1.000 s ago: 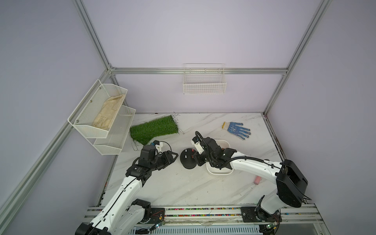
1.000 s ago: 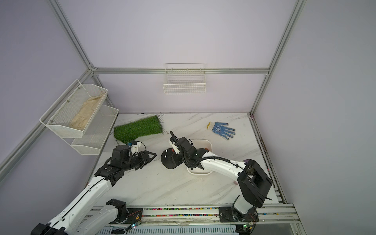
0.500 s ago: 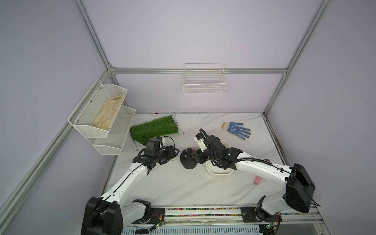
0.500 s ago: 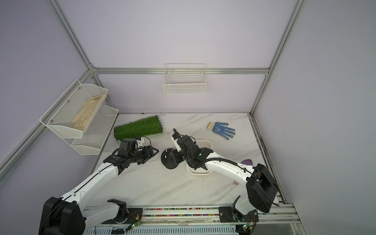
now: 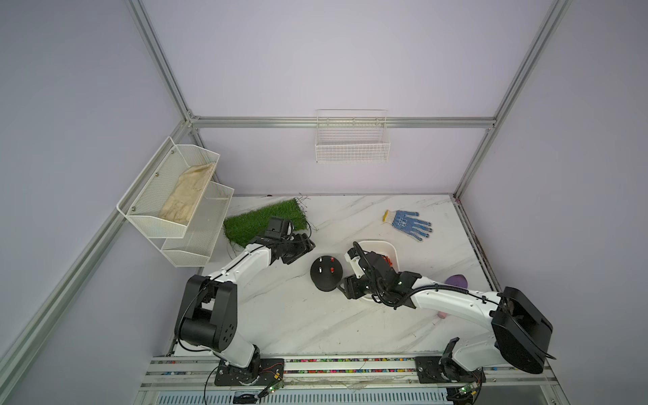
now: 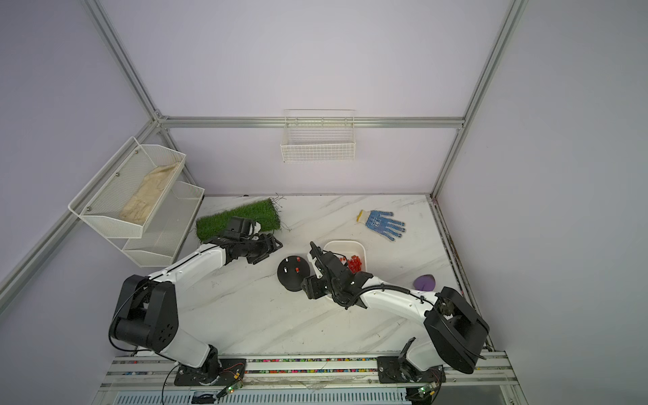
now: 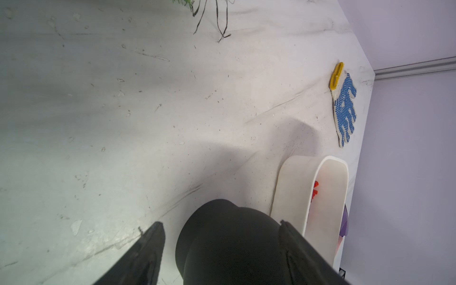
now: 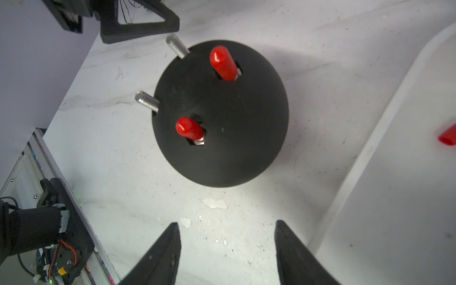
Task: Cover the protruding screws with screw protection sleeves
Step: Attach the screw protection sleeve to the screw, then adjust the plastic shell at the center of the board.
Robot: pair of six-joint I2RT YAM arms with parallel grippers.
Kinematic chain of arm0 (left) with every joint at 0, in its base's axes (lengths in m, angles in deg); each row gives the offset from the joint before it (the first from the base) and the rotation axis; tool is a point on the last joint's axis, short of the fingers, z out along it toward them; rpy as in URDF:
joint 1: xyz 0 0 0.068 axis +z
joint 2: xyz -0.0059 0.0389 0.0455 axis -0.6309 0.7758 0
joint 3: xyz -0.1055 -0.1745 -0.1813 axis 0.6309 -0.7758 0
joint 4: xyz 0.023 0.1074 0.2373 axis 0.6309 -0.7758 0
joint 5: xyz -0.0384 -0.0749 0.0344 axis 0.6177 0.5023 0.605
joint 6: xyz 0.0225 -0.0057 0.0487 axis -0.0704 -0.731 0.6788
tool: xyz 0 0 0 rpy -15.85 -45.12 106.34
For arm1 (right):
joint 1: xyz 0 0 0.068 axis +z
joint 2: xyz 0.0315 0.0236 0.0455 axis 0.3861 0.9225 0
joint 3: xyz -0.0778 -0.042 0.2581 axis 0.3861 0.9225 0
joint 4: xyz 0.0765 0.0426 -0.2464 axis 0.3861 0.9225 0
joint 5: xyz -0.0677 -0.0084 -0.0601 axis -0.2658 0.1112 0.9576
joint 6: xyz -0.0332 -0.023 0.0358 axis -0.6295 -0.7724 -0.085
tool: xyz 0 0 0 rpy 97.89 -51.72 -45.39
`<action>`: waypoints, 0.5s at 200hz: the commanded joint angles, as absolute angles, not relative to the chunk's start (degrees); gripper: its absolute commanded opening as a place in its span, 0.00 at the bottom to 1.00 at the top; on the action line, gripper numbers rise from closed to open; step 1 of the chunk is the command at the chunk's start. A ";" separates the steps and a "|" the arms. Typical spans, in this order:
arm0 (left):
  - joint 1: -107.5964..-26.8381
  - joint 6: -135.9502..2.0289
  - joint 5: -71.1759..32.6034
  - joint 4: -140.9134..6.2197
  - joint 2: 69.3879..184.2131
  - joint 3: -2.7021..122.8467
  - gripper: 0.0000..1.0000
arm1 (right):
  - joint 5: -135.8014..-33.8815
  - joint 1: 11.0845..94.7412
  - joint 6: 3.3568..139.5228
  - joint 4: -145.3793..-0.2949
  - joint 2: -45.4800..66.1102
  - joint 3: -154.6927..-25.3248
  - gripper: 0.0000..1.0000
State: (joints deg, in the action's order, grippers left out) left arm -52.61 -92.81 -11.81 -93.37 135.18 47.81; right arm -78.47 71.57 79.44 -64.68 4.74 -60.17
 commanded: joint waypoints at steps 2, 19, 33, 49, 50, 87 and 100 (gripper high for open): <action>-52.04 -90.50 -9.57 -94.54 139.24 53.44 0.70 | -80.32 71.53 81.73 -70.16 5.75 -59.21 0.62; -52.03 -90.08 -7.17 -94.67 142.41 55.35 0.69 | -81.15 71.51 81.93 -71.32 6.80 -58.96 0.61; -52.04 -90.02 -5.73 -94.74 144.27 56.69 0.67 | -81.78 71.63 82.09 -72.18 7.78 -59.04 0.60; -52.06 -89.91 -4.61 -94.52 145.38 57.19 0.67 | -82.19 71.62 82.22 -73.29 9.04 -59.04 0.59; -52.10 -89.91 -4.53 -94.45 145.44 57.24 0.67 | -82.22 71.60 82.25 -73.38 9.10 -59.00 0.59; -52.35 -89.65 -2.32 -93.75 145.50 56.44 0.65 | -82.05 71.55 82.97 -76.07 11.79 -59.02 0.58; -52.37 -89.73 -1.46 -93.44 145.12 55.34 0.65 | -81.25 71.57 83.06 -76.55 12.57 -59.35 0.58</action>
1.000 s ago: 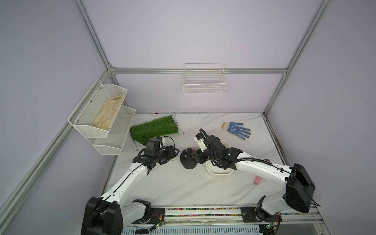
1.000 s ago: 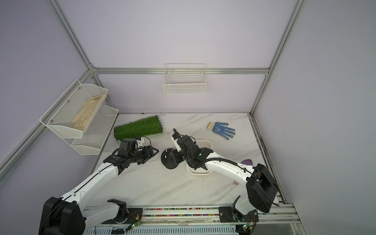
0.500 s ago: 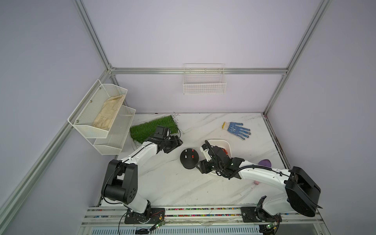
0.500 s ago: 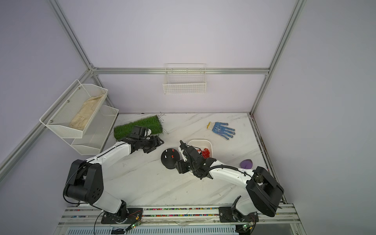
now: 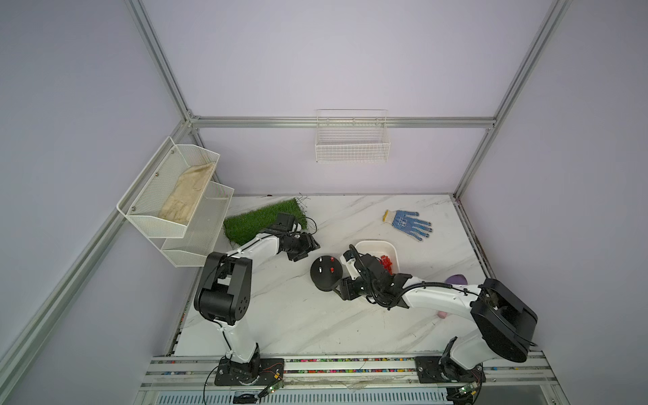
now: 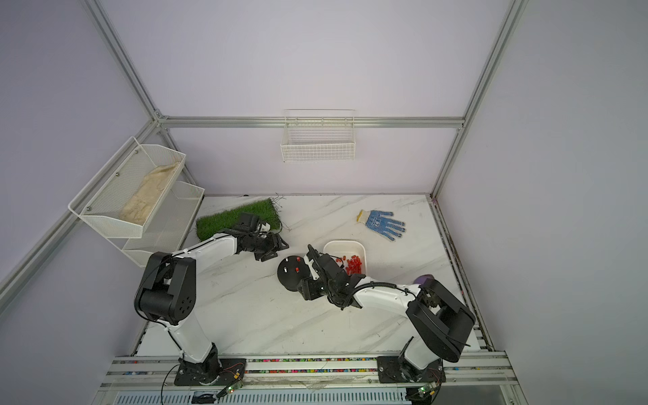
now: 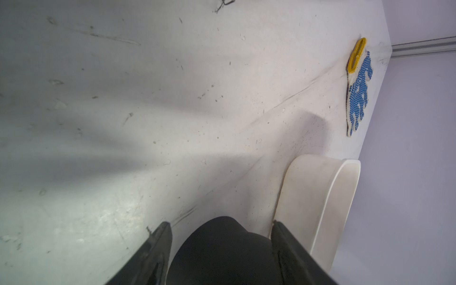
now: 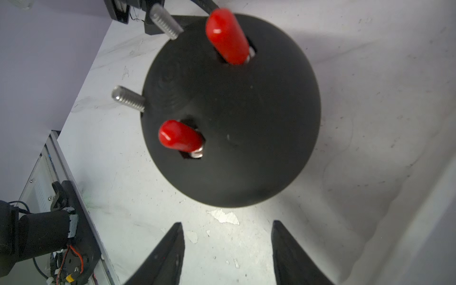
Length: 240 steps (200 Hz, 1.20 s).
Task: Cover the protruding screws with screw protection sleeves
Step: Adjust the plastic shell at the center of the board.
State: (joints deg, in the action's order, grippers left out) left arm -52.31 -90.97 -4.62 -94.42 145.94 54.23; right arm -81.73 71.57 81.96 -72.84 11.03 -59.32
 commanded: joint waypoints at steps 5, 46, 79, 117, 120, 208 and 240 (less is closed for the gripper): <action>-52.31 -89.82 -1.15 -93.32 144.98 55.11 0.65 | -81.01 71.57 83.06 -76.85 12.78 -59.41 0.58; -52.30 -90.47 0.98 -91.86 142.67 52.50 0.63 | -79.38 70.40 83.24 -77.16 13.90 -60.37 0.58; -52.32 -90.79 1.27 -91.18 140.93 50.29 0.62 | -79.36 68.79 83.06 -77.84 15.44 -61.13 0.58; -52.38 -90.88 1.27 -90.87 139.58 48.52 0.60 | -78.39 67.98 84.31 -80.32 17.41 -61.42 0.57; -52.18 -90.87 1.27 -90.93 139.41 48.36 0.60 | -78.42 67.92 84.52 -80.66 17.52 -61.42 0.57; -50.73 -91.56 -0.23 -91.30 132.04 42.24 0.59 | -76.48 66.74 86.66 -83.66 19.81 -62.30 0.56; -50.66 -92.15 0.10 -91.02 130.36 40.37 0.59 | -75.97 66.74 87.35 -82.35 18.34 -62.37 0.57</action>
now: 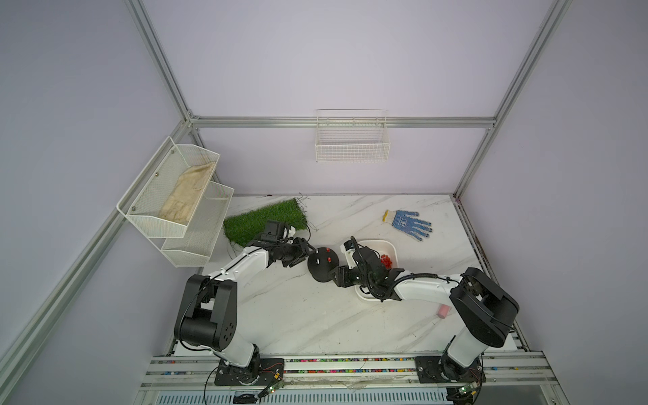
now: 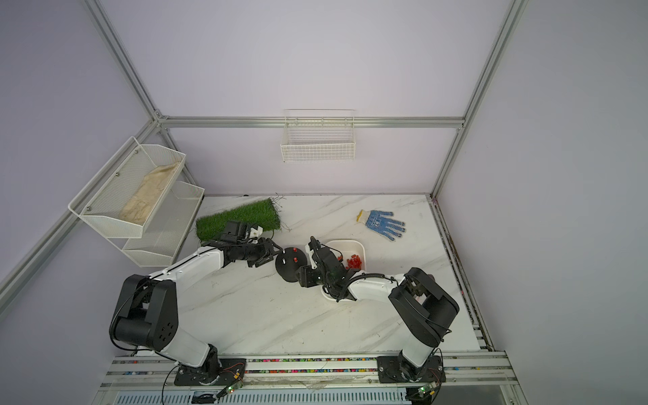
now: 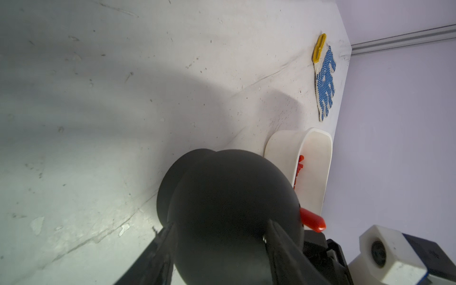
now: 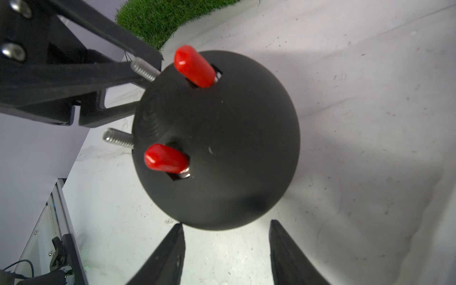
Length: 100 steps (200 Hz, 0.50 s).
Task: Cover the protruding screws with screw protection sleeves
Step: Adjust the plastic shell at the center of the board.
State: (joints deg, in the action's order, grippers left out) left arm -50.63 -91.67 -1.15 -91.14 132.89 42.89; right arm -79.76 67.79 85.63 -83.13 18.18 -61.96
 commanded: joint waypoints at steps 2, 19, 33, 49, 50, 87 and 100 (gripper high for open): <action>-50.64 -92.18 0.12 -90.93 130.31 40.29 0.59 | -75.84 66.74 87.41 -82.13 18.20 -62.40 0.57; -50.72 -92.62 0.68 -90.45 130.05 39.30 0.59 | -74.66 66.74 87.93 -80.84 17.17 -62.54 0.57; -50.71 -92.88 1.00 -90.27 129.86 38.63 0.59 | -74.31 66.66 87.92 -79.78 16.49 -62.98 0.57; -50.64 -92.90 0.04 -90.14 129.04 38.00 0.59 | -74.12 66.65 87.44 -79.15 15.97 -63.15 0.58; -50.63 -92.90 -0.05 -90.20 129.01 37.97 0.59 | -74.14 66.61 87.27 -79.08 15.91 -63.16 0.58; -50.02 -92.57 -0.22 -90.93 127.57 38.47 0.59 | -72.85 66.65 86.57 -77.25 14.09 -63.66 0.58; -49.87 -92.41 -0.85 -91.41 127.47 38.66 0.59 | -72.60 66.65 86.49 -76.93 13.84 -64.09 0.58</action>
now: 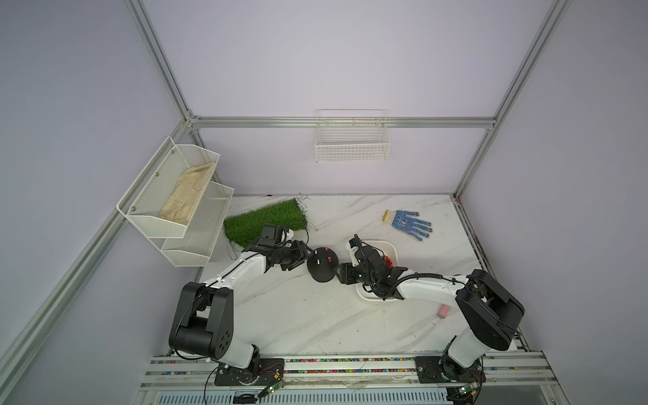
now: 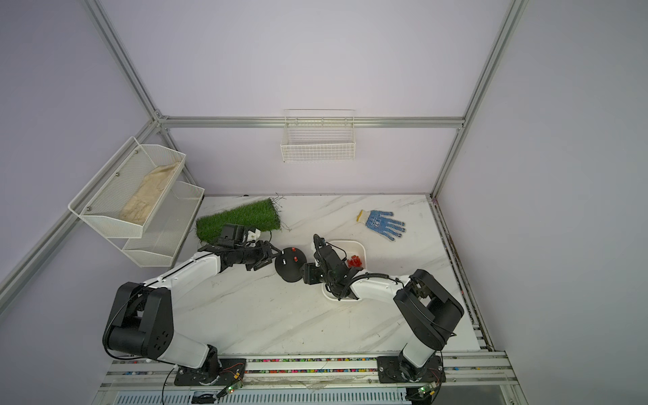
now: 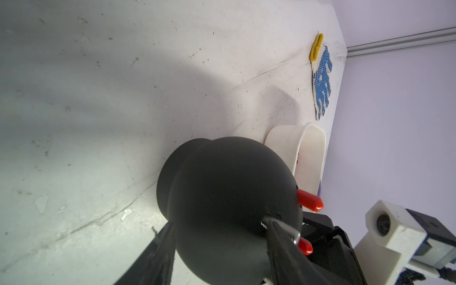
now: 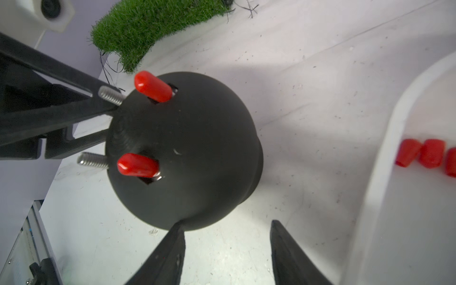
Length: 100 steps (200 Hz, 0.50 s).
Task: Cover the protruding screws with screw protection sleeves
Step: Adjust the plastic shell at the center of the board.
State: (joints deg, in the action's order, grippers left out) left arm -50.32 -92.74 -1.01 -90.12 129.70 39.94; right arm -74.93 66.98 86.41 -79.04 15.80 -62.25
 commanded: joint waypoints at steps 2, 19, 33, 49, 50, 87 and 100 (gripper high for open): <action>-49.81 -92.38 -0.91 -91.47 127.46 38.70 0.59 | -72.56 66.61 86.49 -76.84 13.83 -64.15 0.58; -48.95 -91.98 -1.73 -92.15 127.48 39.35 0.59 | -72.62 66.66 85.34 -75.52 13.80 -65.21 0.58; -47.91 -91.68 -2.32 -92.42 127.30 39.83 0.59 | -72.15 66.65 84.87 -75.14 13.25 -65.50 0.58; -46.82 -91.44 -2.86 -92.60 127.34 40.74 0.60 | -72.29 66.69 84.34 -74.70 11.97 -65.22 0.58; -46.75 -91.42 -2.86 -92.61 127.37 40.93 0.60 | -72.30 66.67 84.32 -74.66 11.93 -65.21 0.58; -46.15 -90.73 -2.82 -92.43 130.66 45.08 0.60 | -73.71 67.82 83.00 -72.45 10.36 -65.55 0.55; -46.15 -90.48 -2.44 -92.19 133.08 46.93 0.61 | -74.24 68.81 82.90 -71.94 10.55 -65.73 0.55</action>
State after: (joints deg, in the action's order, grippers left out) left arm -46.25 -92.09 -2.61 -93.09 130.11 40.97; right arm -73.75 67.31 84.12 -74.10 11.62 -64.30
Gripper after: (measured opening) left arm 0.603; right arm 0.553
